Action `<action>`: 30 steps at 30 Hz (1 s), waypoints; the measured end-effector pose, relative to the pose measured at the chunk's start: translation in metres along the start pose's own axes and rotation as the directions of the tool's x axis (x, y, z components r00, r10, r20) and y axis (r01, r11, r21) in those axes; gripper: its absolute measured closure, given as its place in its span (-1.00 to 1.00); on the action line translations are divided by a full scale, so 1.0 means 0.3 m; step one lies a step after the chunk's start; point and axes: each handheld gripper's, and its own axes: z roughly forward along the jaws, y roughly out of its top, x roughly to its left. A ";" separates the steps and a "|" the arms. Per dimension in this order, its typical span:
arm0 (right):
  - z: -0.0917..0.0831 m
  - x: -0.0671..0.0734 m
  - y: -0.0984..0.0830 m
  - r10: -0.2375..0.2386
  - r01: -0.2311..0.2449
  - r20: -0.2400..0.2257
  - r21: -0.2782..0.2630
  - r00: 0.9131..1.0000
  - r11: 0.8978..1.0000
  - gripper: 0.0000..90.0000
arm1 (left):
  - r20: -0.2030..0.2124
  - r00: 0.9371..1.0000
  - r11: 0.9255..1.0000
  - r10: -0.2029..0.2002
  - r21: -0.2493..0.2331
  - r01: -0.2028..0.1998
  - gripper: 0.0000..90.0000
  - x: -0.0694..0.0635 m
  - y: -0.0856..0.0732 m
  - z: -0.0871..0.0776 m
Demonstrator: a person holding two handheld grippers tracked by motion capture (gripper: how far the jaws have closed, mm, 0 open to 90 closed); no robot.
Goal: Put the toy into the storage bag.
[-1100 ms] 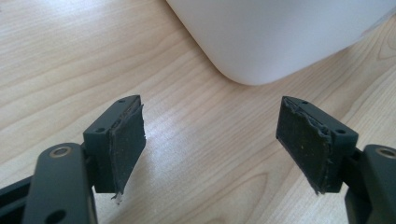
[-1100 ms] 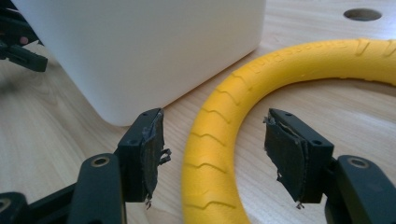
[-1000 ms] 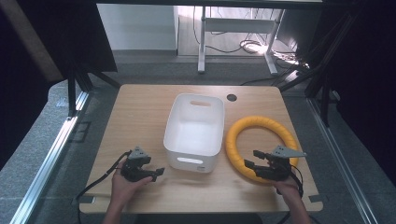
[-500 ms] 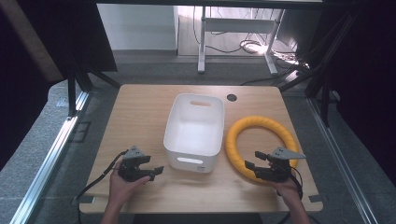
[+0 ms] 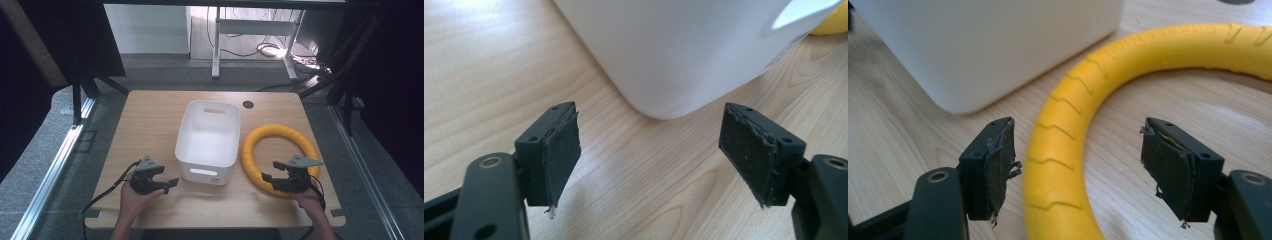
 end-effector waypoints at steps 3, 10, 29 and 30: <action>-0.009 -0.007 0.022 -0.020 0.019 0.010 0.045 1.000 0.999 -0.33 | 0.004 1.000 1.000 0.005 0.005 -0.005 -0.45 -0.007 0.000 0.005; -0.045 -0.043 0.095 -0.073 0.072 0.011 0.106 0.997 0.992 -0.30 | 0.000 1.000 1.000 -0.002 0.028 0.002 -0.45 -0.006 -0.003 0.023; 0.037 -0.030 0.185 -0.179 0.217 -0.126 0.449 0.976 0.867 -0.30 | 0.004 1.000 0.998 0.014 0.066 -0.014 -0.45 -0.005 -0.008 0.044; 0.045 -0.028 0.182 -0.184 0.224 -0.131 0.466 0.974 0.856 -0.30 | 0.003 1.000 0.998 0.010 0.068 -0.010 -0.45 -0.006 -0.009 0.045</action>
